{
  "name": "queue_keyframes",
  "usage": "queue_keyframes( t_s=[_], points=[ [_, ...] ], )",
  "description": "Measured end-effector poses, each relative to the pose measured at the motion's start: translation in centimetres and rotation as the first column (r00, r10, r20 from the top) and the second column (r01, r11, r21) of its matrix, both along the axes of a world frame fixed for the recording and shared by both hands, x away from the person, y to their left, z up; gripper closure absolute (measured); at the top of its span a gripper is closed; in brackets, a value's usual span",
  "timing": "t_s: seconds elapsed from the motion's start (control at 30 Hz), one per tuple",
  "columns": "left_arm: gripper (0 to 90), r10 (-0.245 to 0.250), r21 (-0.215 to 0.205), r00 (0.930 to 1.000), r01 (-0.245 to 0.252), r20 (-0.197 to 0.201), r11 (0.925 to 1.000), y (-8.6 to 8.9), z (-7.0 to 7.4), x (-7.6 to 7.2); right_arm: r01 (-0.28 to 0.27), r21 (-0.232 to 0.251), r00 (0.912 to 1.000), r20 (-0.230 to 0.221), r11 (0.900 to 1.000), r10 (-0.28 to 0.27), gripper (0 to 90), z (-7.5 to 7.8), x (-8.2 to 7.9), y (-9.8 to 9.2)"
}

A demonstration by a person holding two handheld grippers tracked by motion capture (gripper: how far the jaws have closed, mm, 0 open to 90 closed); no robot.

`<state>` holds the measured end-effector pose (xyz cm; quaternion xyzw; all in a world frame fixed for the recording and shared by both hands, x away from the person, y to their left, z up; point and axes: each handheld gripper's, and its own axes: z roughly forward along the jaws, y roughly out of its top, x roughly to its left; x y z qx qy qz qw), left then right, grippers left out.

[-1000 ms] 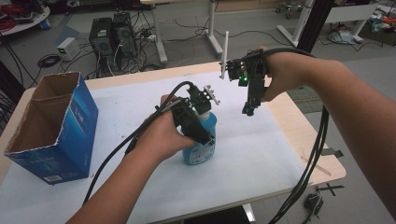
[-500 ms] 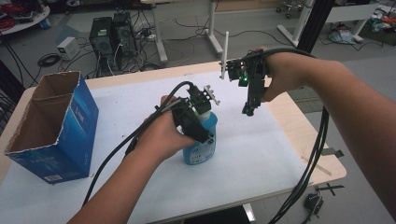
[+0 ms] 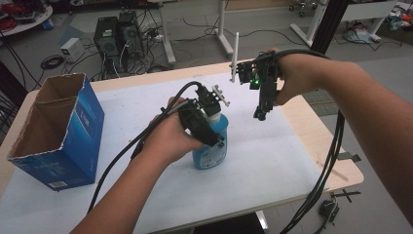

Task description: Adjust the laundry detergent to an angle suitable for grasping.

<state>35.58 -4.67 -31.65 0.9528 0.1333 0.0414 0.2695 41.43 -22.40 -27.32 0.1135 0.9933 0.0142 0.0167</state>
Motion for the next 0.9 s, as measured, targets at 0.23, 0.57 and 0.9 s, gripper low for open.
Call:
queue_keyframes(
  t_s=[0.23,0.57,0.9],
  points=[
    [42.1,-0.028,0.006,0.9996,0.028,0.007,0.9996,0.8,2.0,-0.3,0.0,0.011,1.0,0.005,1.0,0.0,1.5,0.1,-0.1,0.3],
    [42.0,-0.14,0.027,0.99,0.14,-0.02,0.9898,3.1,5.4,-0.1,-0.006,0.002,0.9999,0.009,1.0,0.006,1.5,0.2,-0.7,0.9],
    [42.0,-0.325,0.022,0.9442,0.326,-0.053,0.945,5.9,7.2,0.5,-0.013,0.009,0.9999,0.009,1.0,0.013,1.5,0.3,-0.8,1.6]
  ],
)
